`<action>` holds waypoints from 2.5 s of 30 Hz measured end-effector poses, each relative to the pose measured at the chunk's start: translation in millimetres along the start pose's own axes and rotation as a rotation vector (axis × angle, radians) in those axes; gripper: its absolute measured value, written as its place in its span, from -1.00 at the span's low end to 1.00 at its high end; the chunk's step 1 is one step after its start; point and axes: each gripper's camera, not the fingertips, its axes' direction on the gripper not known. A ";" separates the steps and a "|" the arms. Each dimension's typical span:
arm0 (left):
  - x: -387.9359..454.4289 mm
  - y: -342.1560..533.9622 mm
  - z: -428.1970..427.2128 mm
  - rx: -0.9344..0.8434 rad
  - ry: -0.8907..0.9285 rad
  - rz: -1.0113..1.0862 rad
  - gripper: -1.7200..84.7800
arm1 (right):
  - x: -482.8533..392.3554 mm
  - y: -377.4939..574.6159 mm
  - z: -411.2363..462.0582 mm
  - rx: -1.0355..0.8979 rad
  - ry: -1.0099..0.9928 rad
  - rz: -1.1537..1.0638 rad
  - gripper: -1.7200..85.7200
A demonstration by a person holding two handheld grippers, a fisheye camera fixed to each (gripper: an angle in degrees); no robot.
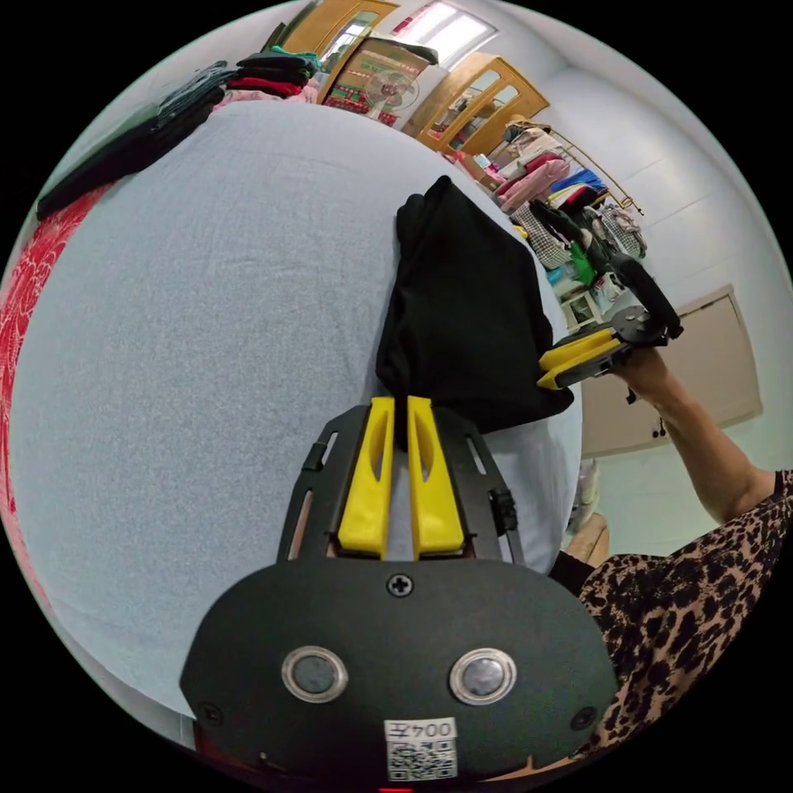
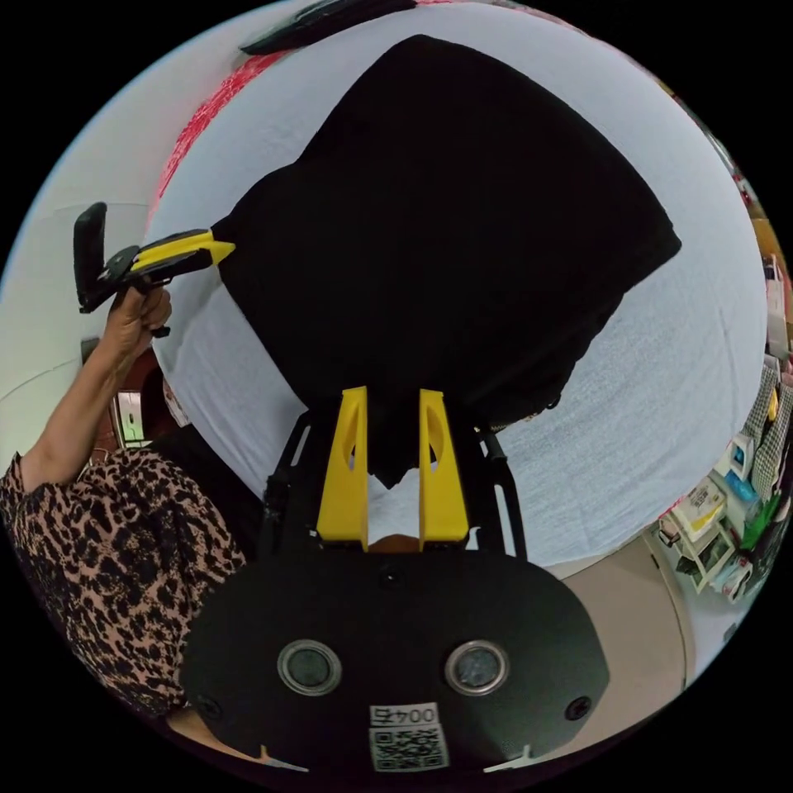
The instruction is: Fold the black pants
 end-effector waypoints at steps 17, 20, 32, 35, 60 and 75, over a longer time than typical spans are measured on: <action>-82.8 -123.3 -66.6 0.157 0.352 0.025 -0.82 | -0.8 -12.2 5.6 0.026 -0.001 0.030 -0.73; -88.0 -172.1 -50.7 0.110 0.451 0.017 -0.78 | -3.4 -9.6 7.4 0.065 0.017 0.016 -0.73; -109.9 -276.7 -16.3 0.012 0.527 -0.060 -0.69 | -3.1 -22.7 12.5 0.033 0.008 0.000 -0.73; -116.1 -294.3 -13.0 -0.017 0.539 -0.098 -0.69 | -9.4 -31.5 14.4 -0.019 0.056 -0.036 -0.73; -22.7 -320.7 -23.2 0.214 0.274 0.006 -0.66 | -8.2 -38.6 27.5 0.029 0.029 0.023 -0.73; -2.9 -412.7 -18.3 -0.053 0.431 0.038 -0.69 | -6.9 -37.6 39.0 0.036 0.026 0.024 -0.73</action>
